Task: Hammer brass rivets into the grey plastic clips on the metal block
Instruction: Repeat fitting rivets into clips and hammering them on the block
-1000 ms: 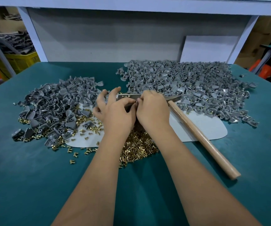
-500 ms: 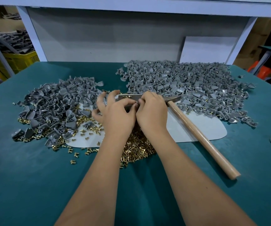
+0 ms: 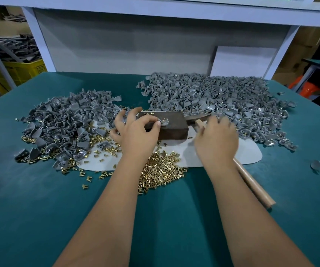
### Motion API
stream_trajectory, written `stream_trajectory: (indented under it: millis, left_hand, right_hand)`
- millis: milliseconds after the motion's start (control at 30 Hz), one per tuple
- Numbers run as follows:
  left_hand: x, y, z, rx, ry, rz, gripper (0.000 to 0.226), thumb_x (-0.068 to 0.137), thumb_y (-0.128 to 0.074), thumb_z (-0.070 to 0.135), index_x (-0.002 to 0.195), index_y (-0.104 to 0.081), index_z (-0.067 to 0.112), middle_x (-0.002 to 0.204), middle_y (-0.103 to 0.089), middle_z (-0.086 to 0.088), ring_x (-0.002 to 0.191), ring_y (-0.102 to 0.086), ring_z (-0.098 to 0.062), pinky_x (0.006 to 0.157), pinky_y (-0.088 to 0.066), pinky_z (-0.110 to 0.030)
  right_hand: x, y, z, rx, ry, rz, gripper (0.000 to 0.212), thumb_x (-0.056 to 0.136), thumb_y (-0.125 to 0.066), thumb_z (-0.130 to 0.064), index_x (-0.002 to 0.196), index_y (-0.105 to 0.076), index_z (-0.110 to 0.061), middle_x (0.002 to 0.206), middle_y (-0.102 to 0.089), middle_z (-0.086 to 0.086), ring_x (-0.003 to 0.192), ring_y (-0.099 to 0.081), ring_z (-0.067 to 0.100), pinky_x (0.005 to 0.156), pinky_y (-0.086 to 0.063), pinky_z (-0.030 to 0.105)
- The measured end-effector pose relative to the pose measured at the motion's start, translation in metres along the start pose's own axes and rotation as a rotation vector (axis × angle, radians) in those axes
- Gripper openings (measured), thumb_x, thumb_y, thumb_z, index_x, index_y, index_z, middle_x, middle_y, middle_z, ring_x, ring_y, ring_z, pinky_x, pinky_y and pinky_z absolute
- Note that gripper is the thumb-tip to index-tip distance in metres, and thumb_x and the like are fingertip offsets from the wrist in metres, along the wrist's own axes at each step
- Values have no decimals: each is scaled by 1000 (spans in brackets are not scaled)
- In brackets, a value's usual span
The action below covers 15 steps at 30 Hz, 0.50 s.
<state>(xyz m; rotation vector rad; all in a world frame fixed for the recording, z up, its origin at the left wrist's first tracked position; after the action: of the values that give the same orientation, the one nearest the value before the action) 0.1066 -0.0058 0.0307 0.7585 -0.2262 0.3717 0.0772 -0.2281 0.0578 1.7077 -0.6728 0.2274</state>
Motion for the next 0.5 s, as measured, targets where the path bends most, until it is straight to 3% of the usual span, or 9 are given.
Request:
stream_trajectory:
  millis: [133,267,333,367,433,500]
  left_hand:
    - [0,0,0,-19,2,-4,9,89,-62,50,89,-69,43,149,-40,18,143,-8,-16,110,-5,-46]
    - [0,1,1,-2,-11,8,9,87,-63,48,90,-70,42,149,-41,17,143,-9,-17,110,-6,-47]
    - [-1,2,2,8,-12,18,7,87,-64,48,88,-69,43,148,-41,17,143,-10,-17,110,-7,-48]
    - [-1,2,2,9,-12,22,6,86,-64,48,87,-69,44,148,-41,17,143,-10,-17,109,-7,-48]
    - [-1,3,2,8,-9,28,5,87,-64,48,85,-67,45,148,-42,17,143,-11,-18,109,-8,-48]
    - [-2,3,2,2,-8,31,5,87,-65,48,83,-67,46,147,-43,17,142,-12,-19,108,-8,-48]
  right_hand:
    - [-6,-24,22,-173,-89,-273,44,92,-56,-39,120,-54,-5,122,-52,18,114,-46,34,75,-40,37]
    - [2,-22,20,-79,-90,-274,37,93,-57,-30,117,-55,-3,118,-54,20,110,-49,35,69,-33,33]
    - [7,-10,22,-18,-119,-210,31,94,-56,-26,113,-49,-3,110,-57,16,95,-56,33,64,-33,30]
    - [9,-1,22,-2,-122,-165,25,94,-56,-22,107,-42,-6,98,-60,13,77,-57,29,57,-32,29]
    - [10,18,16,45,-95,-70,24,94,-53,-17,99,-30,-13,70,-51,1,51,-42,18,45,-22,26]
    - [9,36,3,156,-14,-8,19,96,-51,-22,102,-33,-18,62,-41,-7,48,-37,13,44,-19,25]
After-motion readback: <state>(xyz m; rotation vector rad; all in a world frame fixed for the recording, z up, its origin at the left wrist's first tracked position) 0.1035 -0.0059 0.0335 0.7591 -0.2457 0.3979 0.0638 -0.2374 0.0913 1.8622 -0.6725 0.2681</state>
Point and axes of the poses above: each hand's wrist, its own x-axis towards the middle knuckle, its own y-axis out of the back of the hand, z = x × y, the point moved 10 cm from there along x, towards the middle knuckle
